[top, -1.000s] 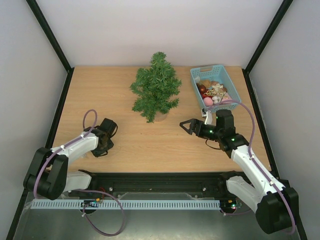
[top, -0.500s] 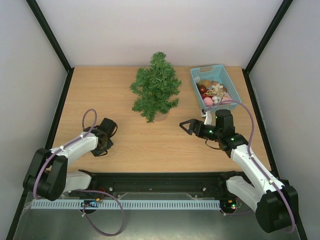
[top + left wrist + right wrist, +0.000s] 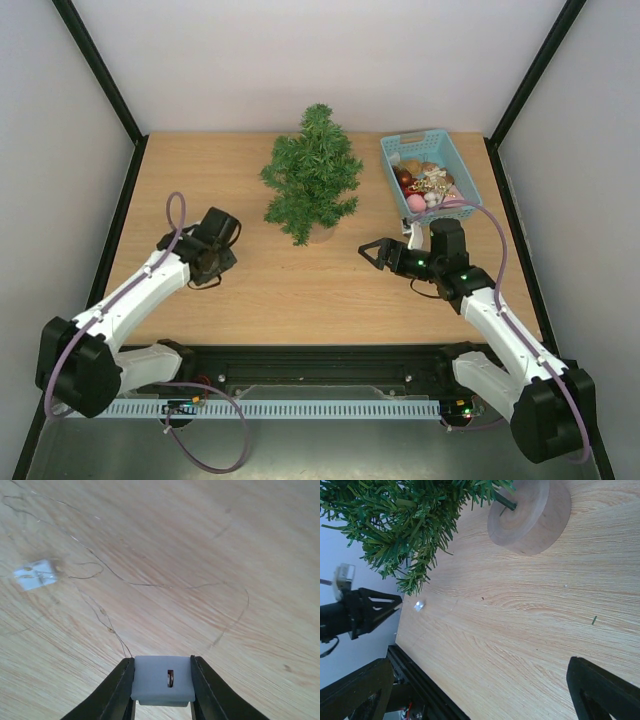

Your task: Decorate the small christmas tree

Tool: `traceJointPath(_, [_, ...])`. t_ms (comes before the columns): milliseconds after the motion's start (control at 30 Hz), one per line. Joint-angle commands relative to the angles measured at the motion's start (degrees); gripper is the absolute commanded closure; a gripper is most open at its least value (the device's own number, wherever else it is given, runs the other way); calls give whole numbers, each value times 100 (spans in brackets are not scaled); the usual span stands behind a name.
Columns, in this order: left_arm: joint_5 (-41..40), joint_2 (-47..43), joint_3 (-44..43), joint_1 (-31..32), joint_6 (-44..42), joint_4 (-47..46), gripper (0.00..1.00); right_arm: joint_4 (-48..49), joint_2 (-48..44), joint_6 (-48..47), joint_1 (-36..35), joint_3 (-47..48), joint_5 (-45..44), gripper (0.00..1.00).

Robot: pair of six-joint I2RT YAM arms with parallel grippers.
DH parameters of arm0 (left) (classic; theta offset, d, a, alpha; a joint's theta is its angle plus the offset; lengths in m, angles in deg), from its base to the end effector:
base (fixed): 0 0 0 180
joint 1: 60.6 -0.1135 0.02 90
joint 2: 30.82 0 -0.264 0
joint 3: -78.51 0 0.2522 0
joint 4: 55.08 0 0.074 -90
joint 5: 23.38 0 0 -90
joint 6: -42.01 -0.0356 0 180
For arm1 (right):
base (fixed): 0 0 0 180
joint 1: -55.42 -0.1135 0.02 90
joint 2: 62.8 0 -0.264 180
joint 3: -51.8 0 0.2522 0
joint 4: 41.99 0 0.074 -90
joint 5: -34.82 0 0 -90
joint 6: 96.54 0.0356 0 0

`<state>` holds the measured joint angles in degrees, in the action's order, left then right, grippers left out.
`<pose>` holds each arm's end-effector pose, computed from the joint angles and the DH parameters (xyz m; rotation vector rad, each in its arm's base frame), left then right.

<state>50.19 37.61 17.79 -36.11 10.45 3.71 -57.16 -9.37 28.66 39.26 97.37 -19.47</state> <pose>0.2007 -0.0804 0.2260 -0.8488 2.5084 -0.0782 0.1933 0.0776 0.2508 -0.0915 2.0880 1.1794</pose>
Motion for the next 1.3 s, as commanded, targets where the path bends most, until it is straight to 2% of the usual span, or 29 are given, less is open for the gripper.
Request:
traceJointPath(0, [359, -254, -699, 199, -210, 855, 71, -118, -16, 94, -31, 179, 243, 4])
traceJointPath(233, [1002, -605, -2448, 624, -193, 1738, 71, -331, -108, 258, -42, 445, 296, 4])
traceJointPath(467, [1819, -1184, -3527, 706, -82, 2107, 71, -657, -354, 175, -146, 925, 590, 6])
traceJointPath(767, [3067, -1355, -5016, 705, -29, 1956, 69, -929, -231, 254, -1387, 2005, -160, 7])
traceJointPath(867, [3665, -1338, -5218, 698, 63, 1540, 69, -1061, -110, 181, -1674, 2397, -381, 7])
traceJointPath(1033, [4213, -1332, -5461, 704, 140, 1307, 68, -1401, 93, -14, -1732, 3034, -487, 7])
traceJointPath(1267, [5620, -1527, -4929, 705, 885, 310, 68, -1330, 251, 281, -1732, 3552, -7, 8])
